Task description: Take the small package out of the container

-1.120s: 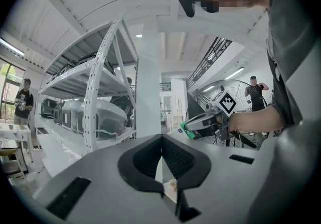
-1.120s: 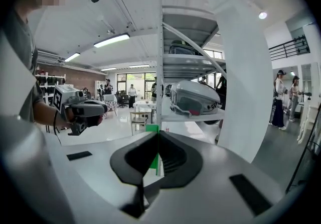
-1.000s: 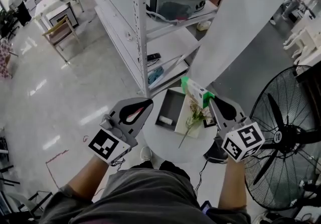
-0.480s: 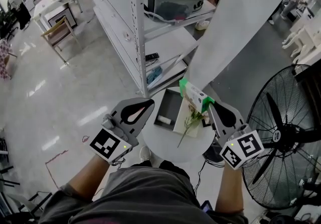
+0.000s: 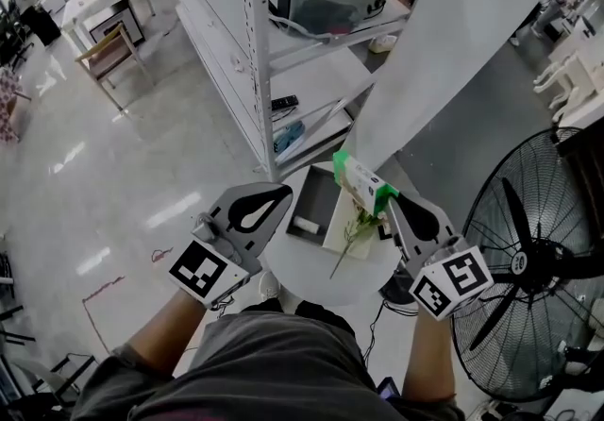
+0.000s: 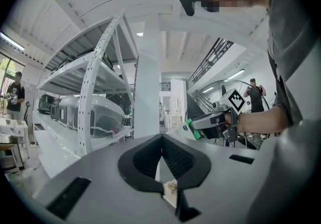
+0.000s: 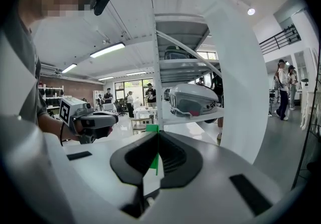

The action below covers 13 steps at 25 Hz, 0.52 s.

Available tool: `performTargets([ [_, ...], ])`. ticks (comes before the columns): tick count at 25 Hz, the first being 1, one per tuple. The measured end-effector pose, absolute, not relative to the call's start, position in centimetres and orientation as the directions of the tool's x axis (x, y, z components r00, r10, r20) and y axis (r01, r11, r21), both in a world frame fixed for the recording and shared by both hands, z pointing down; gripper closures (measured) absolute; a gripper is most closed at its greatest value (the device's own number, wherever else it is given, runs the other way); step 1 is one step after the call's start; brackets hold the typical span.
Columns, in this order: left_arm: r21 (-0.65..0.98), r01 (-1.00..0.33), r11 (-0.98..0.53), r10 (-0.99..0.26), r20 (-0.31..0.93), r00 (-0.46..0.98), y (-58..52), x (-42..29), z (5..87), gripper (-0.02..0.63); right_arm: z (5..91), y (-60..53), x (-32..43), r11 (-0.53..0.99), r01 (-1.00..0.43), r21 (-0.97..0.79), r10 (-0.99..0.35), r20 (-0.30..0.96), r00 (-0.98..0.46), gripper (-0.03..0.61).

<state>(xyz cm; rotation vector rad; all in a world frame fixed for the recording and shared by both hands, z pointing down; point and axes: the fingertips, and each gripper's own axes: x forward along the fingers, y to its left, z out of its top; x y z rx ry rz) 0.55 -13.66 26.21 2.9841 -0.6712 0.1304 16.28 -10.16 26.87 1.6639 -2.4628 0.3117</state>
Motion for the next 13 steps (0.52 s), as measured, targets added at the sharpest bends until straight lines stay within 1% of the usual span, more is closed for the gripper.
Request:
performTargets([
  [13, 0.091, -0.432, -0.897, -0.421, 0.117, 0.899, -15.8, 2.5, 28.0, 0.598, 29.4, -13.0, 17.1, 0.376, -0.919, -0.115, -0.875, 0.281, -0.393, 0.555],
])
